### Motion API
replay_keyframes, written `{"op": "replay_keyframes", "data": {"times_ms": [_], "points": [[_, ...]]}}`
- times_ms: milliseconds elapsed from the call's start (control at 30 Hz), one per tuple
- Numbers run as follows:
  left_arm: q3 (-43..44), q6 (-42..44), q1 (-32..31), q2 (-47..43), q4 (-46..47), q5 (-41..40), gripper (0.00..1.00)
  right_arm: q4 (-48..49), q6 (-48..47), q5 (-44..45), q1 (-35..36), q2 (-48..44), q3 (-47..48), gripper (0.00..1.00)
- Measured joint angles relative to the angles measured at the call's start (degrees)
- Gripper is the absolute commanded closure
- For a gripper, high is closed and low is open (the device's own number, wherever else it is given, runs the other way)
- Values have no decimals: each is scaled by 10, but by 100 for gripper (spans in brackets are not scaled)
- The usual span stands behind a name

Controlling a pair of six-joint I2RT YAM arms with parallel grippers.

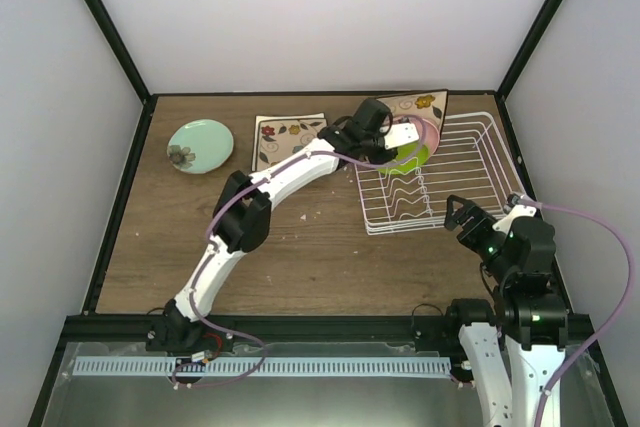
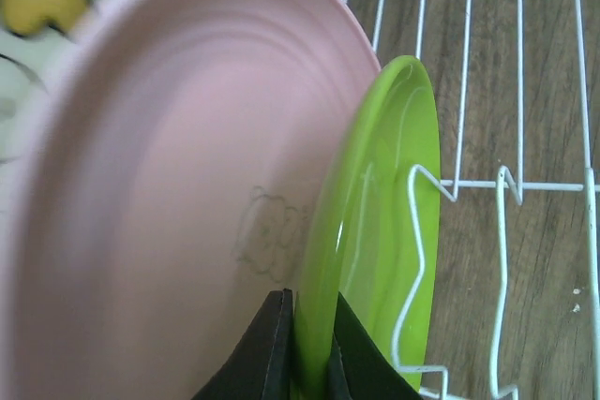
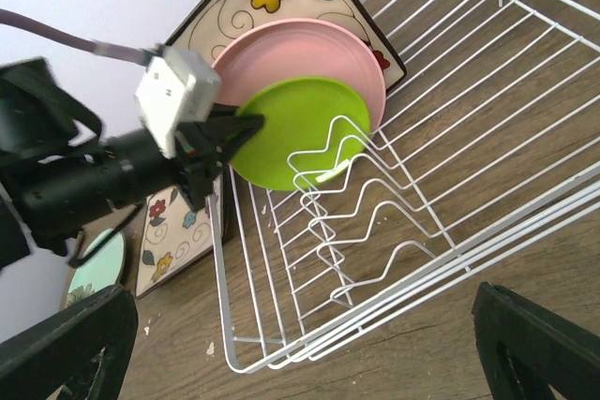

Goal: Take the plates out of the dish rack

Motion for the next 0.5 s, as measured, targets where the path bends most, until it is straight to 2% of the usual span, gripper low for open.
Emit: {"op": "replay_keyframes", "data": {"times_ms": [500], "points": [[-3,-30,3,-178,3,-10,96,27,1,-15,0,0,-29,0]]}}
